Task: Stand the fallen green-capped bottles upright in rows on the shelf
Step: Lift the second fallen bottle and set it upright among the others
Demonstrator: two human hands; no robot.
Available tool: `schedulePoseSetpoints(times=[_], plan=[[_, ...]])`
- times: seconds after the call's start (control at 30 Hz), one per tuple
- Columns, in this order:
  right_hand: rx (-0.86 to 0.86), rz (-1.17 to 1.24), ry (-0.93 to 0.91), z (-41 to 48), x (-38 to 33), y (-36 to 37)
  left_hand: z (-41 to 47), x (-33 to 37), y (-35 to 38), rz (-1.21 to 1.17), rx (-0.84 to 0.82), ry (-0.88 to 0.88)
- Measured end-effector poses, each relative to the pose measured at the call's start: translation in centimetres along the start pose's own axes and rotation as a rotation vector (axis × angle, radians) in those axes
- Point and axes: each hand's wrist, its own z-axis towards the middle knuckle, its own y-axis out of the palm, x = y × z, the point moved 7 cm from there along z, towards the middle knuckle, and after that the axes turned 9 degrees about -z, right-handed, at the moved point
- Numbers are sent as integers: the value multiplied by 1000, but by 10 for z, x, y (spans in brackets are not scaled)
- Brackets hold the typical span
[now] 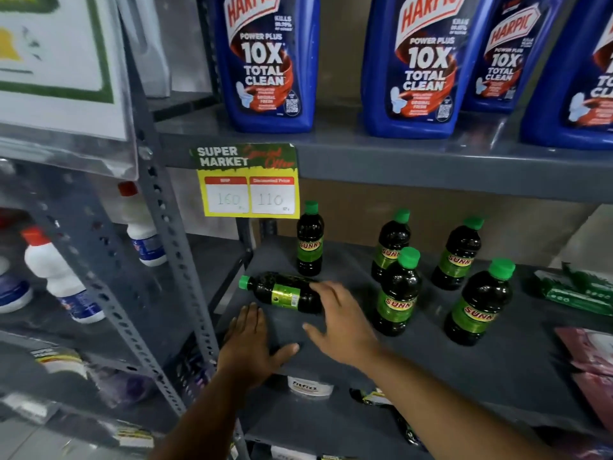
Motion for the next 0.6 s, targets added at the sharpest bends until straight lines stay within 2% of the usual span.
schedulePoseSetpoints(times=[0.07, 0.13, 0.27, 0.43, 0.6], plan=[[-131, -13, 84, 37, -4, 11, 0, 0, -1, -7, 14, -7], [-266, -142, 83, 62, -5, 26, 1, 1, 0, 4, -3, -20], [-471, -314, 69, 79, -5, 56, 1, 1, 0, 21, -134, -36], [-320, -337, 130, 81, 5, 61, 2, -3, 5, 56, -156, -41], [-106, 6, 193, 65, 15, 52, 1, -2, 4, 50, -150, -3]])
